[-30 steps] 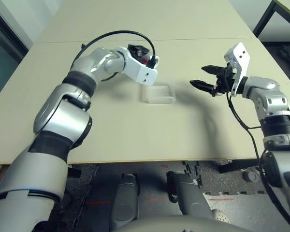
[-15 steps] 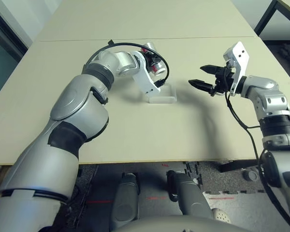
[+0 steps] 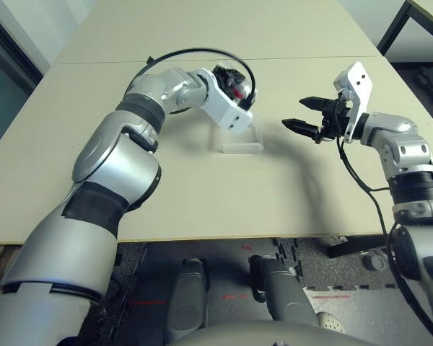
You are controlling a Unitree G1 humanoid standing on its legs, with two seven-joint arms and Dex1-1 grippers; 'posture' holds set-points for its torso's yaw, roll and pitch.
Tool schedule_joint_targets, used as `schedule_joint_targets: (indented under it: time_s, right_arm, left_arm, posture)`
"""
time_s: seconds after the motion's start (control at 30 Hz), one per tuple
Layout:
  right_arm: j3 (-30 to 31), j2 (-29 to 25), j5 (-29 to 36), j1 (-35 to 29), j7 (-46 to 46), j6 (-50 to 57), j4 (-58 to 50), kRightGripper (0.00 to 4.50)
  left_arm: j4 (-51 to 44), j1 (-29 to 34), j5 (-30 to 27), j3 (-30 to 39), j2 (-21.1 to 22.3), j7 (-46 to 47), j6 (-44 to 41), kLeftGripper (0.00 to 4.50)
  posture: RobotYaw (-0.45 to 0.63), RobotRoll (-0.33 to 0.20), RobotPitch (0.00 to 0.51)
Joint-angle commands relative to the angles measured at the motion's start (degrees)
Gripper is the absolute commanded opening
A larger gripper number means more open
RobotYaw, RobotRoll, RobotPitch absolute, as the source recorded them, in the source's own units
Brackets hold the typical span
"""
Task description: Pour the medicine from the bottle into the box.
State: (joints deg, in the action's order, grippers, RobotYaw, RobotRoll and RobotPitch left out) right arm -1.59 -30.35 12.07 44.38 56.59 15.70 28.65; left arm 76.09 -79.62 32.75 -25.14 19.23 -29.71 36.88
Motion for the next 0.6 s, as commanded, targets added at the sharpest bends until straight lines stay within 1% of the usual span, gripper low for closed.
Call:
schedule_joint_targets:
  time_s: [0.03,0.17,0.33,0.47,0.6]
  right_arm:
    - [0.9,0.0,-0.3,1.0,1.0,-0.7,1.4,4.50]
    - [1.5,0.3,-0.5,2.2,1.6,-1.4,2.9,4.50]
    - [2.0,0.8,-0.9,3.2,2.2,-2.2,4.3,4.50]
    - [2.1,1.0,-1.1,3.6,2.6,-2.4,4.6,4.50]
    - [2.1,1.0,-1.2,3.8,3.0,-2.6,4.8,4.50]
  left_arm:
    - [-1.4,3.3,-9.1,7.2,1.1,-9.6,-4.1,2.49]
    - [-4.4,6.7,-17.7,14.7,1.5,-16.6,-9.8,2.49]
    - [-10.1,12.6,-25.6,20.8,2.2,-22.1,-15.3,2.49]
    - [-16.5,19.0,-29.5,23.2,2.8,-23.7,-19.4,2.49]
    - [-24.2,24.7,-33.4,25.3,2.5,-23.8,-25.1,2.49]
  posture:
    - [0.05,0.000,0.118]
    - [0.06,0.000,0.119]
    - [0.07,0.000,0.118]
    - [0.07,0.000,0.115]
    - [0.07,0.000,0.115]
